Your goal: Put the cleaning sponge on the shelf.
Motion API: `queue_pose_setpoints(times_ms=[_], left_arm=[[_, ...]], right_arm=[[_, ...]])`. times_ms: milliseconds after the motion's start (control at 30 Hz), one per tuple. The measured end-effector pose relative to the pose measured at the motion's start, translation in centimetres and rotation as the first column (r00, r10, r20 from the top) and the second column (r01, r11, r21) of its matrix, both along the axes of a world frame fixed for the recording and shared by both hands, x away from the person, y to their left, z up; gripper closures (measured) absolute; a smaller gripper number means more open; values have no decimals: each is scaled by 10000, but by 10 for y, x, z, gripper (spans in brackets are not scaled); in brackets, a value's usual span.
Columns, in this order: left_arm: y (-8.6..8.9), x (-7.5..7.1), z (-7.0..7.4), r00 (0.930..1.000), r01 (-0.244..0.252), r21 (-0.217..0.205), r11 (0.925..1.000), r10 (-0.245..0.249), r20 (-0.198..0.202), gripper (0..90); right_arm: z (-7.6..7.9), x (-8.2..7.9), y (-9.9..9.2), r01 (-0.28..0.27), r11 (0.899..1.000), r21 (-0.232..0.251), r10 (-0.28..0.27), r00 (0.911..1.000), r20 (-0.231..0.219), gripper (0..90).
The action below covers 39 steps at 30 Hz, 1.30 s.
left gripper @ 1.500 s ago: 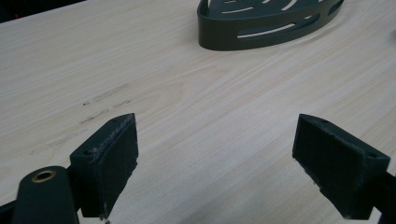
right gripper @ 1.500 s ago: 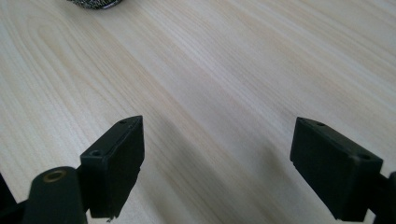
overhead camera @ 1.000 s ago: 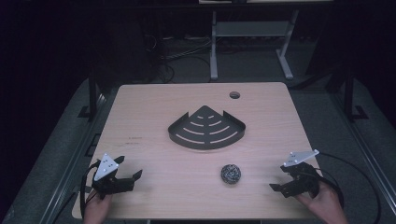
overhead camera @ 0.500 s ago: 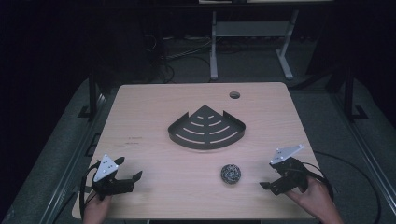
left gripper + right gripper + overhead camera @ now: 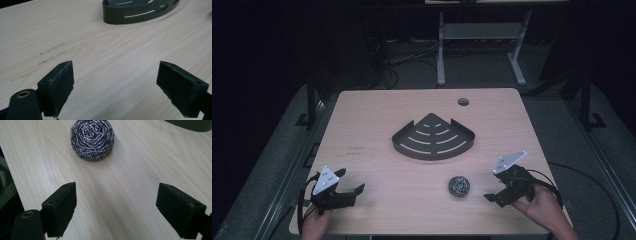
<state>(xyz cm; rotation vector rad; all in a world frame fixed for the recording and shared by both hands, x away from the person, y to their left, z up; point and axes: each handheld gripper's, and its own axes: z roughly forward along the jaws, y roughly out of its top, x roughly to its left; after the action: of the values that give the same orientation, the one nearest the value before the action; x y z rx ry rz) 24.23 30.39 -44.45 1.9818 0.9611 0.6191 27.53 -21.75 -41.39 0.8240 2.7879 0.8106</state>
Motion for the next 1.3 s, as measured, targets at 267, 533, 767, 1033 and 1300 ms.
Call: queue_pose_setpoints(times_ms=[267,533,767,1033,1300], left_arm=[[1,0,0,10000,-26,-15,10000,26,13,137],[0,0,0,10000,-14,-22,10000,14,-18,137],[1,0,0,10000,-9,-27,10000,9,-45,137],[1,0,0,10000,9,-62,10000,-9,-67,137],[1,0,0,10000,11,-75,10000,-12,-65,137]], right_arm=[[2,3,11,-322,9994,-143,322,9995,-62,162],[3,7,23,-696,9972,-290,694,9976,-79,161],[4,12,39,-1050,9938,-362,1045,9944,-134,160],[3,18,54,-1401,9890,-484,1390,9900,-254,160],[0,24,66,-1669,9842,-598,1650,9856,-366,160]])
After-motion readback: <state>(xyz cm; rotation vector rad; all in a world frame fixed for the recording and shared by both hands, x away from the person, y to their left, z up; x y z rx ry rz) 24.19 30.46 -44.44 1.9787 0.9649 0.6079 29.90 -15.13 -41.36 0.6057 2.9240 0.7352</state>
